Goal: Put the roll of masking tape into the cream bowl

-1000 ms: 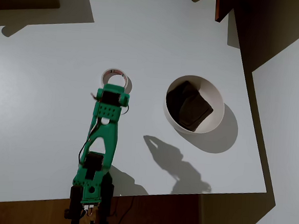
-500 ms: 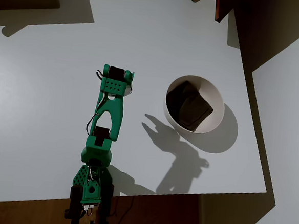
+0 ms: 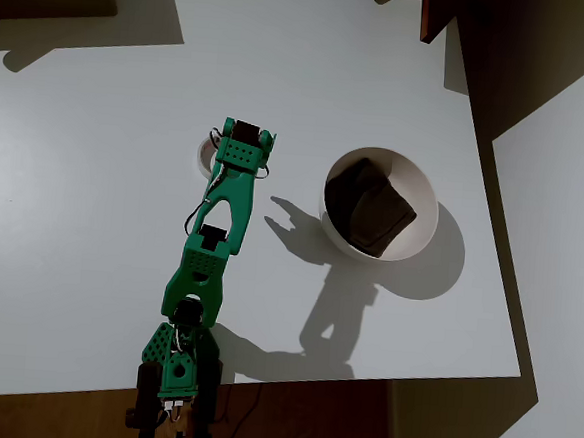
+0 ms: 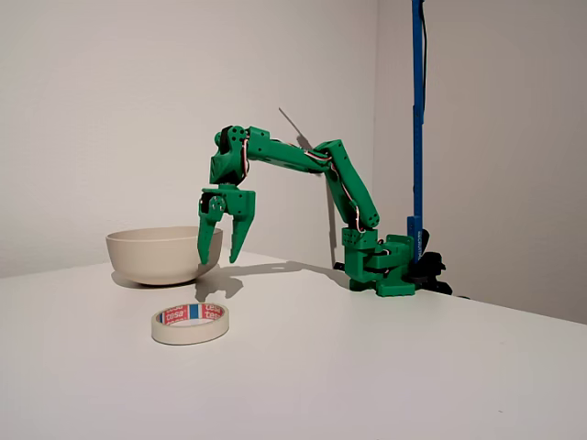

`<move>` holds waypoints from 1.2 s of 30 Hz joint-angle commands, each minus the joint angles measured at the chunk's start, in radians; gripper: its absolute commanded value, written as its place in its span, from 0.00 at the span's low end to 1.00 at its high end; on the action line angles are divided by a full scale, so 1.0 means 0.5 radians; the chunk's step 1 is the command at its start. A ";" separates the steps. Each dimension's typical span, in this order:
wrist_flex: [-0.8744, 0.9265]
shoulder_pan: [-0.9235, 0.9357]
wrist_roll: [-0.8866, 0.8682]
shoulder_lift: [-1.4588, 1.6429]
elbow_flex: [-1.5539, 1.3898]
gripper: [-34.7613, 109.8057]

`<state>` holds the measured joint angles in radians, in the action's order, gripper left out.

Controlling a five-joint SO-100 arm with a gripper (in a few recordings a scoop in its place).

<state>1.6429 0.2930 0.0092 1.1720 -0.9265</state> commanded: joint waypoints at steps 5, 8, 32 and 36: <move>-0.067 -0.031 0.034 -0.028 0.138 0.36; -0.089 -0.083 0.025 -0.055 0.138 0.36; -0.153 -0.129 0.012 -0.426 0.301 0.35; -0.175 -0.138 0.006 -0.491 0.301 0.34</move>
<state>1.5555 0.2255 0.0031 0.8989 -0.8376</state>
